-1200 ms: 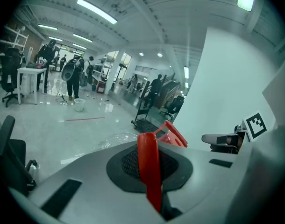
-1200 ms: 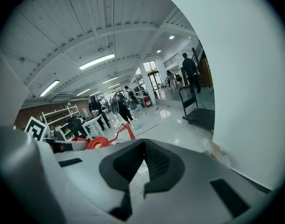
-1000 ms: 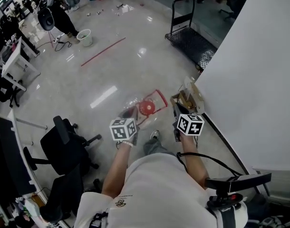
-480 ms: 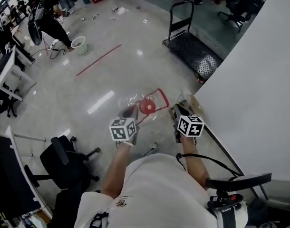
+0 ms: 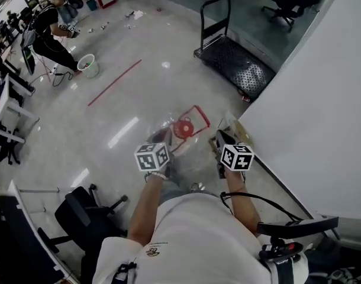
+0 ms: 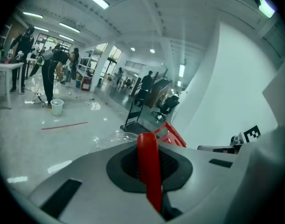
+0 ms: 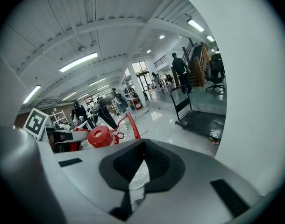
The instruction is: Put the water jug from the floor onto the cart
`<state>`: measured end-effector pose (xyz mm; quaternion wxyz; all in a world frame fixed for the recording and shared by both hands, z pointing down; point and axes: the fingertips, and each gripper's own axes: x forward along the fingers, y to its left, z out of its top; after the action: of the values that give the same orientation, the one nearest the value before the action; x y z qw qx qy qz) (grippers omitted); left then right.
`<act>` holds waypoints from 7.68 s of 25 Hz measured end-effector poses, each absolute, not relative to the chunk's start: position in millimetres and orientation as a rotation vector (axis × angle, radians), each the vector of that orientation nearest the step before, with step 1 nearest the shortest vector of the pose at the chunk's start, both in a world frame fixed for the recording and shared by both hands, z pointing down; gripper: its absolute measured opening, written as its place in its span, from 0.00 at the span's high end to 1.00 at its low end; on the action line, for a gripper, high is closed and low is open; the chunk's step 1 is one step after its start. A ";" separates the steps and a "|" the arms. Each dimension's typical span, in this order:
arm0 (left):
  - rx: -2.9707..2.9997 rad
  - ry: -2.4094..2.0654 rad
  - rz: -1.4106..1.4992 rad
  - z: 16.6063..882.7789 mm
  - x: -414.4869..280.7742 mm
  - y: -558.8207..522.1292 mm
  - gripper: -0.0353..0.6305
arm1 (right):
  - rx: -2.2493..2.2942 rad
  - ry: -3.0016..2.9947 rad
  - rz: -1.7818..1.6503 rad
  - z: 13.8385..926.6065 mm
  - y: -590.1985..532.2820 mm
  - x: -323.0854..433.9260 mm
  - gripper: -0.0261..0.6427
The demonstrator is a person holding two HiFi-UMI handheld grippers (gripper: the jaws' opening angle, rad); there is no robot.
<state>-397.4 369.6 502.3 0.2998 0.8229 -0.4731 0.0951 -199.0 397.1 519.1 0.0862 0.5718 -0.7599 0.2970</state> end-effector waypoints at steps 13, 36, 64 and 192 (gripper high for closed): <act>2.254 -1.066 0.380 540.0 -380.6 229.3 0.94 | 1.883 -2.140 0.991 549.5 277.7 -181.4 0.94; 2.392 -0.849 0.475 535.5 -372.0 11.3 0.94 | 2.111 -1.950 0.885 534.8 103.8 -183.6 0.94; 2.451 -0.714 0.506 548.5 -212.7 -194.3 0.94 | 2.244 -1.889 0.956 555.8 -97.3 -47.0 0.94; 2.359 -0.251 0.924 853.3 558.0 -714.0 0.94 | 2.403 -1.411 1.386 771.3 -567.4 611.9 0.94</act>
<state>558.0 -714.0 853.3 0.2932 0.8858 -0.0944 0.3470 611.9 -567.4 771.3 0.0149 0.7721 -0.4532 0.4453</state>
